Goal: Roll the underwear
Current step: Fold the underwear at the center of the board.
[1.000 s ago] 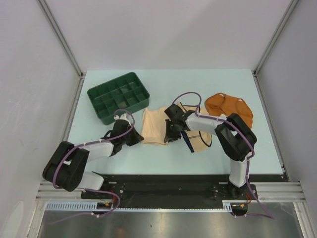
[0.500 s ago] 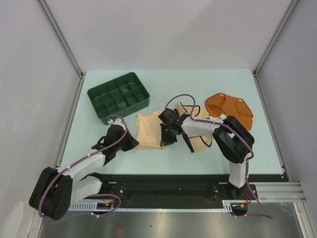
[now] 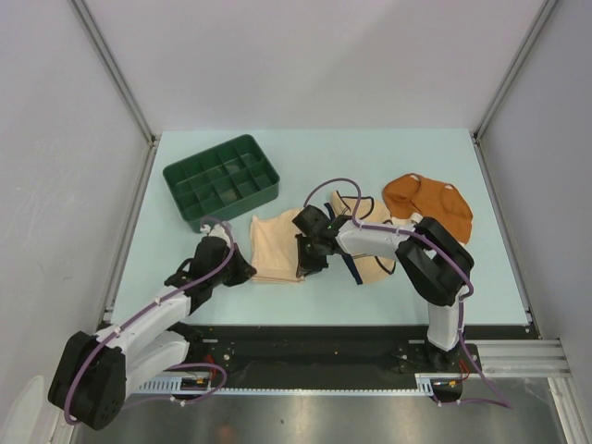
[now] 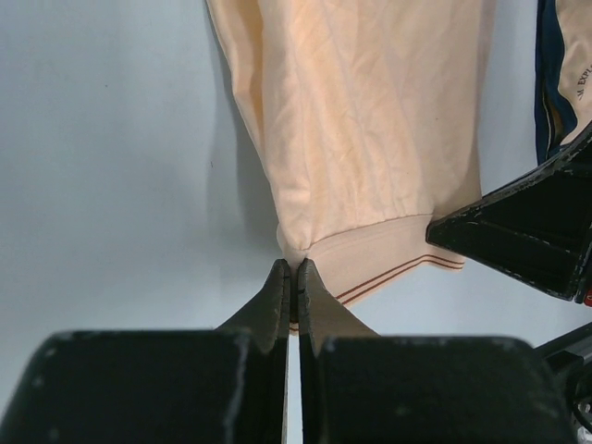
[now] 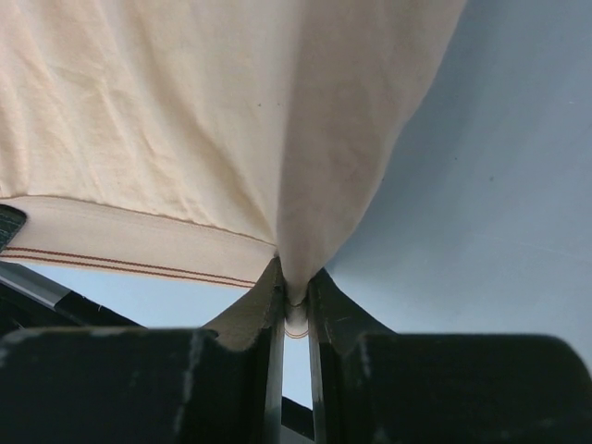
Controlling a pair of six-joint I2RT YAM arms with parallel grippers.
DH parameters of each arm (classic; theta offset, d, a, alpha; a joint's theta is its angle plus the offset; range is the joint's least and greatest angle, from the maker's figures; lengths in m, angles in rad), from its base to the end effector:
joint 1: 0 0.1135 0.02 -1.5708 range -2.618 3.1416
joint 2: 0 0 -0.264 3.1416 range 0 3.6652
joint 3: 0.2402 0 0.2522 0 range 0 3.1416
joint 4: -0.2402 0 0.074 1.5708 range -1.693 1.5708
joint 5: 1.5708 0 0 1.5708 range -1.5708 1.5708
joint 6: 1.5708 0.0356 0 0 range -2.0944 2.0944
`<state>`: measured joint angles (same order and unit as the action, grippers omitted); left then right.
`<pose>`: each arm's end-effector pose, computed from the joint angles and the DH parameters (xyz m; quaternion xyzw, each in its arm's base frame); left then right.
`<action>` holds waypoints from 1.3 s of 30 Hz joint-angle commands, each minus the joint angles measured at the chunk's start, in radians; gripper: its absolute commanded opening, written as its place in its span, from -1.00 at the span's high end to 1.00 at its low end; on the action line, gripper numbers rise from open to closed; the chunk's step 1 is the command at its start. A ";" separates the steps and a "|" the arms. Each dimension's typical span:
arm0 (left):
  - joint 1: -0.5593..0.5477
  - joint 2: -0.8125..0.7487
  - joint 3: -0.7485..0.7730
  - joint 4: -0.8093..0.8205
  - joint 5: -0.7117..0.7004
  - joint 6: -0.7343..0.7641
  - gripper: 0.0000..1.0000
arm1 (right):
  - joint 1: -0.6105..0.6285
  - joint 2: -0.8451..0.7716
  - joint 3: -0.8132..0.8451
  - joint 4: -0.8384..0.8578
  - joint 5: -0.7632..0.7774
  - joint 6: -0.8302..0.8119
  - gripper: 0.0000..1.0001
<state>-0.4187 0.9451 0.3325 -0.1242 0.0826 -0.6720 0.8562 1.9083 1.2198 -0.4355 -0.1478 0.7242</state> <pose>0.1645 -0.0764 0.1622 -0.0988 0.9083 -0.2422 0.3264 0.2463 0.2919 0.1548 -0.0805 0.9693 0.2076 0.1043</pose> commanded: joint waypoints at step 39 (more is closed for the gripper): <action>-0.347 0.264 0.307 0.072 -0.107 0.034 0.99 | -0.009 -0.038 -0.008 -0.117 0.063 -0.055 -0.10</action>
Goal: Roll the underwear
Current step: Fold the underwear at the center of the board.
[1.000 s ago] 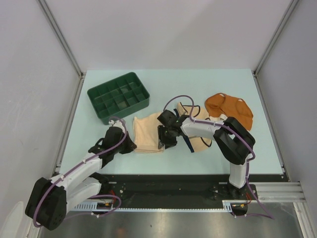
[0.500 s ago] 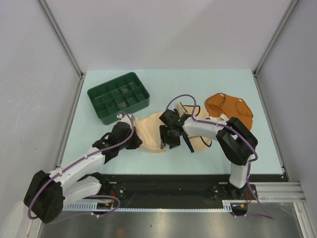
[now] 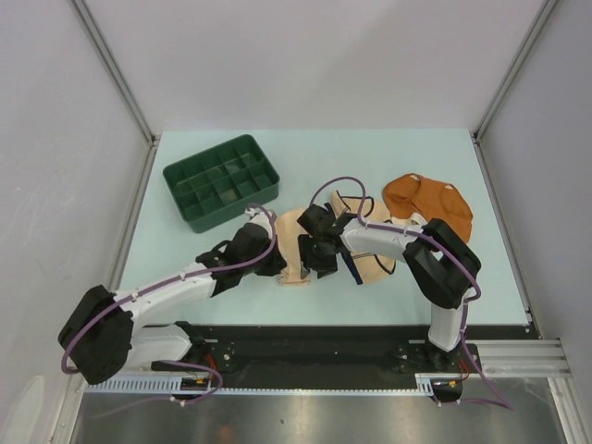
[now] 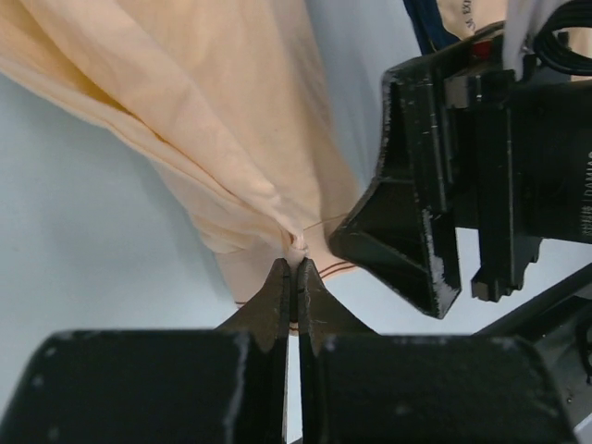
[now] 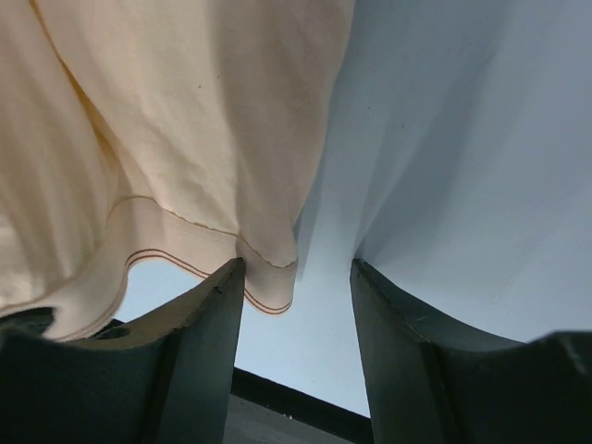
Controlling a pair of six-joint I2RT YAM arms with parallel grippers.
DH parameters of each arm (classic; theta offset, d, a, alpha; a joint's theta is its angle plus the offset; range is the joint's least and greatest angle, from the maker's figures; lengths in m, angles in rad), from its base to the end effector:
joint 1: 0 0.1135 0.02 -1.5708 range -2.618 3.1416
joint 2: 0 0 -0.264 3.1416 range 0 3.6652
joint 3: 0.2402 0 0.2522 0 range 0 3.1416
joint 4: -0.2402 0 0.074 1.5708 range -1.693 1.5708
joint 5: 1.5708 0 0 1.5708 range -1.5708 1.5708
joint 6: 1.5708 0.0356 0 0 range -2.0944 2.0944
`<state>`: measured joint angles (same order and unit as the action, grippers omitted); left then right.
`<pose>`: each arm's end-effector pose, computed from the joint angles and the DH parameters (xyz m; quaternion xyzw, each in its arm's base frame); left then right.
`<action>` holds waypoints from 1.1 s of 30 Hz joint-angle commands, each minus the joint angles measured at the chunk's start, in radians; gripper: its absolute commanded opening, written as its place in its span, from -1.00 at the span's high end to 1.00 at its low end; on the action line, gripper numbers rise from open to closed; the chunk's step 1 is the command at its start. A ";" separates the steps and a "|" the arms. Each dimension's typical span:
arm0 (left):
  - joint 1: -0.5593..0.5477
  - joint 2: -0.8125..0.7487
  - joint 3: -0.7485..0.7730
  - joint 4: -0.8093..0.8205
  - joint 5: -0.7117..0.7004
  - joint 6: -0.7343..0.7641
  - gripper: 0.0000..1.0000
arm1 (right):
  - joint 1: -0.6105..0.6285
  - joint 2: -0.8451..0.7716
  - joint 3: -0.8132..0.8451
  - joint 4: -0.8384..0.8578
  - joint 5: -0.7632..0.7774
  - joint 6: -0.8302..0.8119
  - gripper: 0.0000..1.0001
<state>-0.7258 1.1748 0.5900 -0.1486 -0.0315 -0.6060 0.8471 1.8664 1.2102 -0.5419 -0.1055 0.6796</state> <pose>0.1780 -0.1564 0.1985 0.0483 0.9122 -0.2398 0.3286 0.2405 0.2778 0.1622 -0.0918 0.9771 0.1653 0.0979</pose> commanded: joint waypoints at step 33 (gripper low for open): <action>-0.170 0.312 0.157 0.219 0.010 -0.049 0.99 | -0.065 -0.156 0.002 -0.178 0.170 -0.086 -0.32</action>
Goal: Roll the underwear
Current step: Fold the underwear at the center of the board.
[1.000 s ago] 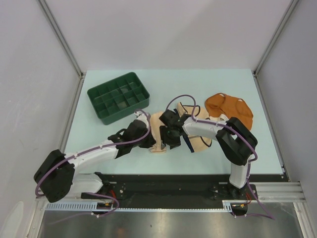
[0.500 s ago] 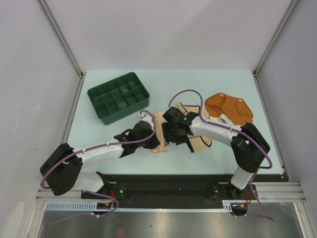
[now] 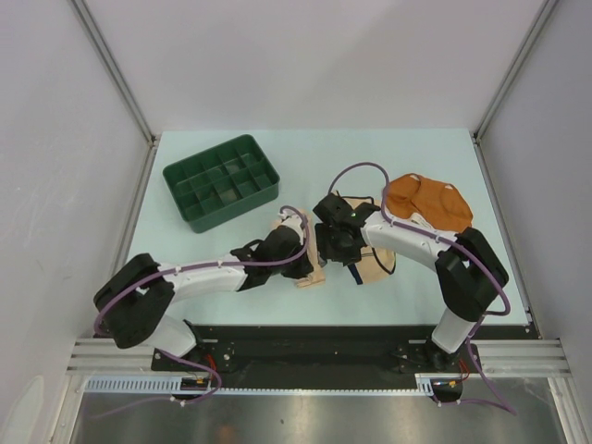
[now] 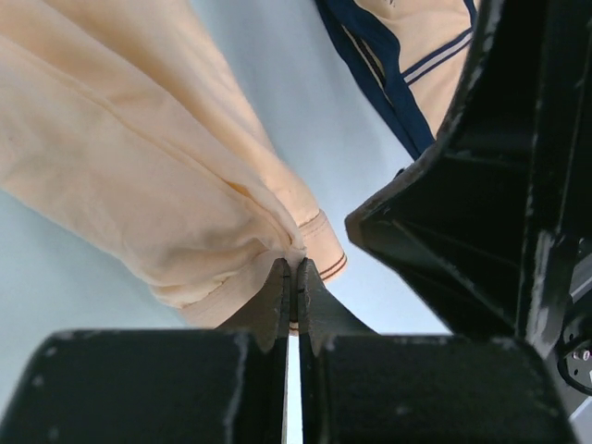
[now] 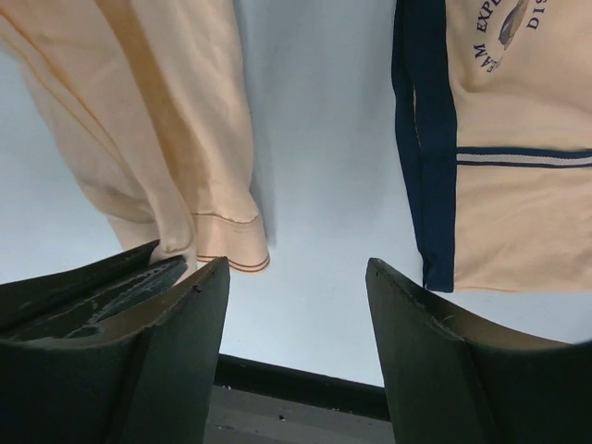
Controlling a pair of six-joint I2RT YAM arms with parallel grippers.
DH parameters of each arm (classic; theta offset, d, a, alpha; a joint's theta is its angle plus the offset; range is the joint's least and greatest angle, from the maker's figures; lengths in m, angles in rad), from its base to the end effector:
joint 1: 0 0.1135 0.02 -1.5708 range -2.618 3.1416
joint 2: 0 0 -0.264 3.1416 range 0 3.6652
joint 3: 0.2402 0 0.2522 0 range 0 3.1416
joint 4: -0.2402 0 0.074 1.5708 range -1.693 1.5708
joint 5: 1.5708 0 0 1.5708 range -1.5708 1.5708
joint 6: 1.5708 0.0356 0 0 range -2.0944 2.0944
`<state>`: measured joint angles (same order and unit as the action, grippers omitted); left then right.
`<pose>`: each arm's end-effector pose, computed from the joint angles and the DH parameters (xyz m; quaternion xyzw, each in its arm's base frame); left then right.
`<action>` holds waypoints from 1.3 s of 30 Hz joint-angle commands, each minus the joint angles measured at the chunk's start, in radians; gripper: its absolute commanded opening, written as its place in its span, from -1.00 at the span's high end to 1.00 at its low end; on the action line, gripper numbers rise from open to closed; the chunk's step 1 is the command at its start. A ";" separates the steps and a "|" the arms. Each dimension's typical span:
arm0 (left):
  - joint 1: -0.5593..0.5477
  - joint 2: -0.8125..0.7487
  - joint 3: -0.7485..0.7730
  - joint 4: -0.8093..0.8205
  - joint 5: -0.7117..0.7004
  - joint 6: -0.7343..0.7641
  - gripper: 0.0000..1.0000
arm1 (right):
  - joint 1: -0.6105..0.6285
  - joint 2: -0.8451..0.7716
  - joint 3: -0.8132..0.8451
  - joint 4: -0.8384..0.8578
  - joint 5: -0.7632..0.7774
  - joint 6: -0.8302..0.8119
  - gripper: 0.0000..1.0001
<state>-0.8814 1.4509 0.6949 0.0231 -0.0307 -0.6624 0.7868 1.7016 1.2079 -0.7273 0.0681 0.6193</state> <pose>0.1848 -0.2225 0.1779 0.0936 0.9086 -0.2737 0.3013 0.2390 0.2363 0.2091 -0.0764 0.9812 0.0869 0.1543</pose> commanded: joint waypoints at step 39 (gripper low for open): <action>0.211 -0.377 -0.038 -0.226 -0.045 0.017 -0.71 | -0.047 -0.011 -0.042 0.158 -0.235 -0.090 -0.47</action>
<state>-0.7597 1.1301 0.7101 -0.1497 -0.0803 -0.6712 0.7040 1.6306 1.1648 -0.6209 -0.1661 0.5049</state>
